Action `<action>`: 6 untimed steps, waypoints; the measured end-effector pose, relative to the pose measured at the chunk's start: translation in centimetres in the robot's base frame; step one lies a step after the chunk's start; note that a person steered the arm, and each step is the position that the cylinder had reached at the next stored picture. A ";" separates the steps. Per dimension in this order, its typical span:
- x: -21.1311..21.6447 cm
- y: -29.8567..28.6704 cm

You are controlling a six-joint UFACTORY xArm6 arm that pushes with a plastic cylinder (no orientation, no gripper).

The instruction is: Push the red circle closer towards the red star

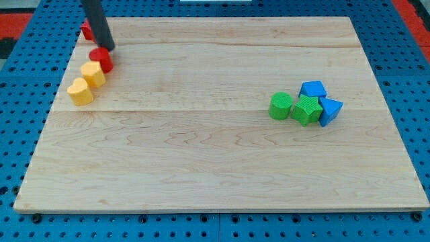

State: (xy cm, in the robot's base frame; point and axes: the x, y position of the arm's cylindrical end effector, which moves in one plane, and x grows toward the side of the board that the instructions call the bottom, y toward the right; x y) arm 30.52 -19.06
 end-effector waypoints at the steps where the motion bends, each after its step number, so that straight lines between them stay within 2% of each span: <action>1: 0.9 7.8; 2: 5.0 7.4; 3: 8.0 0.1; 5: 3.0 -2.6; 6: 2.5 -1.9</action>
